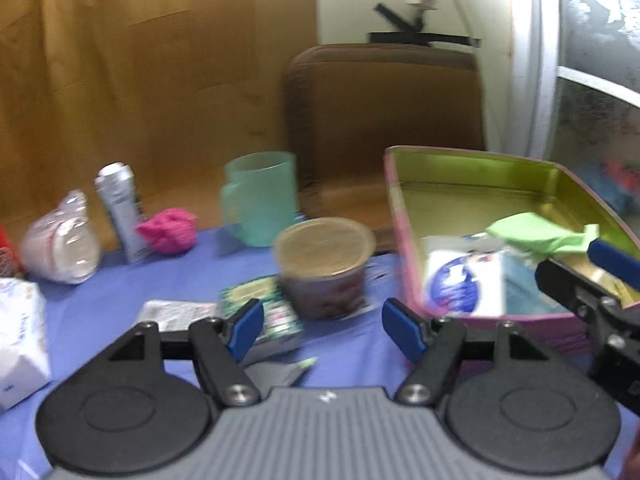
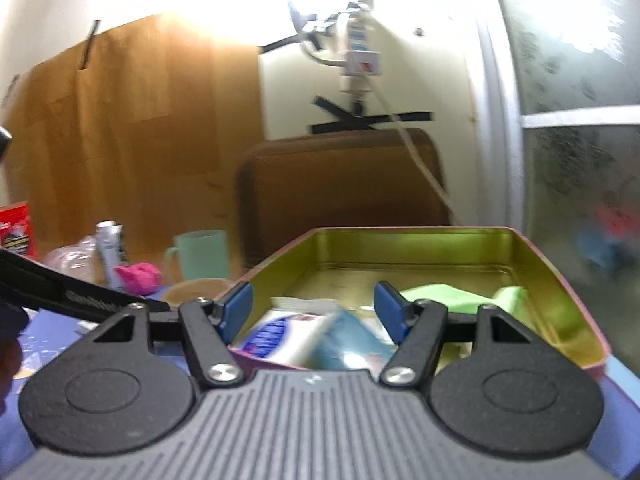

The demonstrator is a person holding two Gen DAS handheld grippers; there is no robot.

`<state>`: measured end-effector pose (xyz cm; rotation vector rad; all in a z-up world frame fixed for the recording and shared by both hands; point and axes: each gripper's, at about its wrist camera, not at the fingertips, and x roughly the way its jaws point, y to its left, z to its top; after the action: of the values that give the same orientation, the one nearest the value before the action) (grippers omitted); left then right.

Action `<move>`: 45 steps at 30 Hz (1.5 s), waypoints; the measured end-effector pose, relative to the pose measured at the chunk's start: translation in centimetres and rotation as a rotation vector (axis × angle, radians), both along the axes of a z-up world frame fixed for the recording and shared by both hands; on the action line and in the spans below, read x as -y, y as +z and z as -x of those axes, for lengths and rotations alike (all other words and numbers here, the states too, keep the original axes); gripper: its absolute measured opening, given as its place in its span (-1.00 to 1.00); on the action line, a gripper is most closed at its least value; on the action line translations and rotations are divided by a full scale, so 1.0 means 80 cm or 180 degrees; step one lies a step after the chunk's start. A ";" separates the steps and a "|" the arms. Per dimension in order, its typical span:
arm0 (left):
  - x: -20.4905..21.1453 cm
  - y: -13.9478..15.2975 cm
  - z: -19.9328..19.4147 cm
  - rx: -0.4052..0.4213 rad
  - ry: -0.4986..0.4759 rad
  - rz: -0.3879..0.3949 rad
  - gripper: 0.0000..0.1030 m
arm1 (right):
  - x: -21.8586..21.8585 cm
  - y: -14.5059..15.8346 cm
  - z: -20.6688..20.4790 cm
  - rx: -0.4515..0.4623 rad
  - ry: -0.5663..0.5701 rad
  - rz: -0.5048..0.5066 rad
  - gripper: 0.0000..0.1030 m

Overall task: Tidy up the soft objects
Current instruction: 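Carry the wet-wipes pack into the pink tin and open the left gripper, then move the left gripper to the black oval case and grasp it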

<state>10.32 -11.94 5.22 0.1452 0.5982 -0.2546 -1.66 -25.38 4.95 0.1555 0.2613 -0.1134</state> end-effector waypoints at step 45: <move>-0.235 -0.069 -0.008 -0.0184 0.0935 0.0725 0.57 | -0.167 -0.040 -0.071 -0.0849 0.1280 0.0130 0.34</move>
<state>10.99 6.84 -0.28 -0.1698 0.6350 -0.0408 4.01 -11.99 1.77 0.0443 0.5501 0.2617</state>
